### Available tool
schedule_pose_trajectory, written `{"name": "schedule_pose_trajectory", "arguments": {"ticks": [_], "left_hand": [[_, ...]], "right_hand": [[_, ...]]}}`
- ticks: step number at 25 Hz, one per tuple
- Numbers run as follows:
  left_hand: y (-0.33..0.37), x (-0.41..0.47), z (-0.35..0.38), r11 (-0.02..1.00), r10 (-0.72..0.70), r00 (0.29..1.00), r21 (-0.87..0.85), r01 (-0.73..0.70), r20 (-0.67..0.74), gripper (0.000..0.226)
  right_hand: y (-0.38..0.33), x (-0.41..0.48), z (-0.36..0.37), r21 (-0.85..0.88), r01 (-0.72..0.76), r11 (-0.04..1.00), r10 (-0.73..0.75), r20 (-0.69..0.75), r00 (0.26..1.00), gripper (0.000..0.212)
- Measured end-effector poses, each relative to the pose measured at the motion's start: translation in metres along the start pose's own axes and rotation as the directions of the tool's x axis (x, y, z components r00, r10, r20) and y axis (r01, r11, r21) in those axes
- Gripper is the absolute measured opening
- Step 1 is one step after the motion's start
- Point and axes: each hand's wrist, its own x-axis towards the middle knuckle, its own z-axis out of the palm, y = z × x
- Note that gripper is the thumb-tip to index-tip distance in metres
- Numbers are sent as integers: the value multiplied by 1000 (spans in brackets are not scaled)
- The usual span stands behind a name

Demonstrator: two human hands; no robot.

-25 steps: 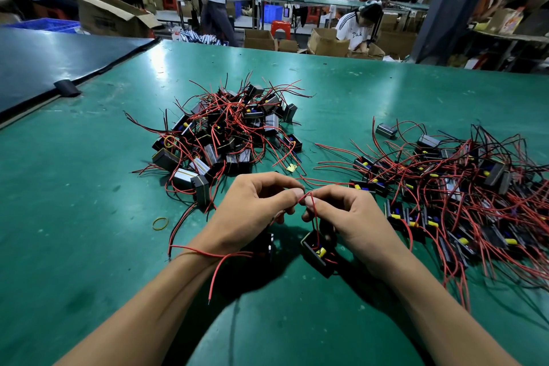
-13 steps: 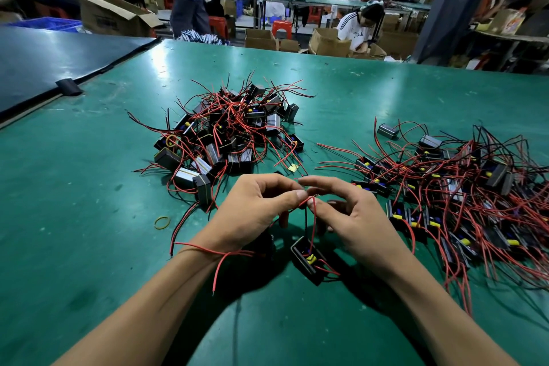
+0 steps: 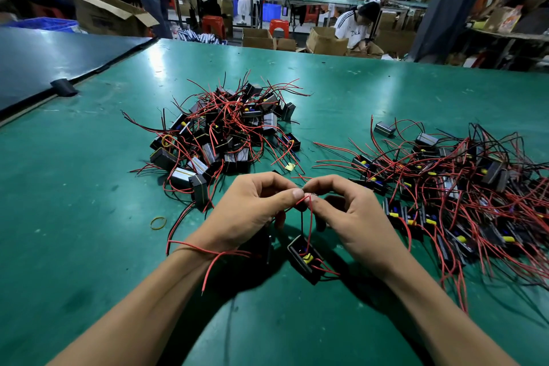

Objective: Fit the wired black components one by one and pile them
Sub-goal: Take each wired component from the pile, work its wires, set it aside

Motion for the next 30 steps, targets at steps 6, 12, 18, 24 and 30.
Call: {"name": "schedule_pose_trajectory", "arguments": {"ticks": [6, 12, 18, 24, 30], "left_hand": [[1, 0, 3, 1000, 21, 999, 0, -21, 27, 6], [1, 1, 1, 1000, -21, 996, -16, 22, 83, 4], [0, 2, 2, 998, -54, 998, -26, 54, 17, 5], [1, 1, -1, 997, -76, 996, -10, 76, -37, 10], [-1, 2, -4, 992, -122, 993, 15, 122, -6, 3]], "right_hand": [[-5, 2, -2, 109, -24, 994, 23, 14, 1000, 17], [-5, 2, 2, 79, -71, 994, 71, 2, 997, 11], [-4, 0, 1, 17, -19, 1000, 19, -15, 1000, 7], [0, 0, -2, -262, 137, 955, -155, -48, 987, 11], [6, 3, -6, -498, 393, 773, -435, 35, 900, 10]]}}
